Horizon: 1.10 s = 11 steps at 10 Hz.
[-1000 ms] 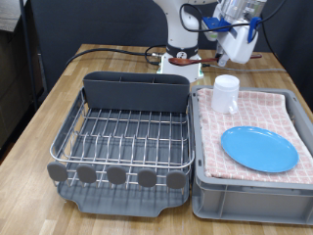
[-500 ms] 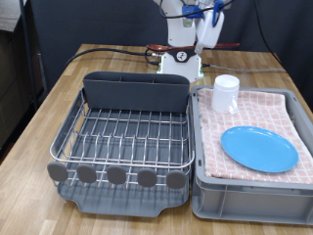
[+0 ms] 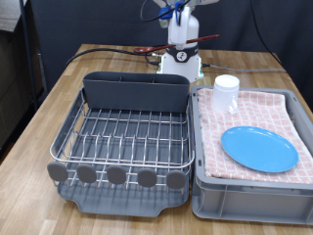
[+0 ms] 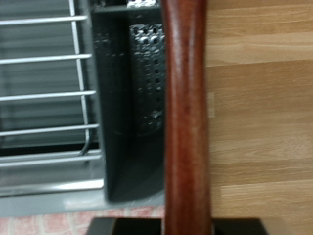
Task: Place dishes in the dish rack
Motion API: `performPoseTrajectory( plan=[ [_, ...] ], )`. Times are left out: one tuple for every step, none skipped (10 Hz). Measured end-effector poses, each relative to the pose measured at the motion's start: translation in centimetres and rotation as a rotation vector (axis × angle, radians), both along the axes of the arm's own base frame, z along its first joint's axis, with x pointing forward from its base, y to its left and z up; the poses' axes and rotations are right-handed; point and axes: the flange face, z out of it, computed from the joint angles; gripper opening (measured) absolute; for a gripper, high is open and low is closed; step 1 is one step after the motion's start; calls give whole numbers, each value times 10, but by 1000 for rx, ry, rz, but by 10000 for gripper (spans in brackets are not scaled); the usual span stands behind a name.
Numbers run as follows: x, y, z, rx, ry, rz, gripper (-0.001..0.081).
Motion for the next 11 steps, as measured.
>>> performPoseTrajectory(
  plan=[
    [-4, -13, -4, 40, 2, 13, 95],
    [-7, -25, -8, 79, 3, 23, 95],
    [-9, -34, -11, 116, 3, 34, 95],
    [-11, -39, -14, 149, -2, 55, 95],
    [-11, -41, -16, 172, -4, 76, 95],
    [-10, -39, -17, 186, -5, 92, 95],
    [-8, -36, -19, 198, -7, 99, 95],
    [-6, -32, -20, 204, -11, 103, 95],
    [-3, -29, -22, 211, -15, 105, 95],
    [0, -25, -25, 221, -20, 103, 95],
    [2, -24, -29, 238, -25, 99, 95]
  ],
)
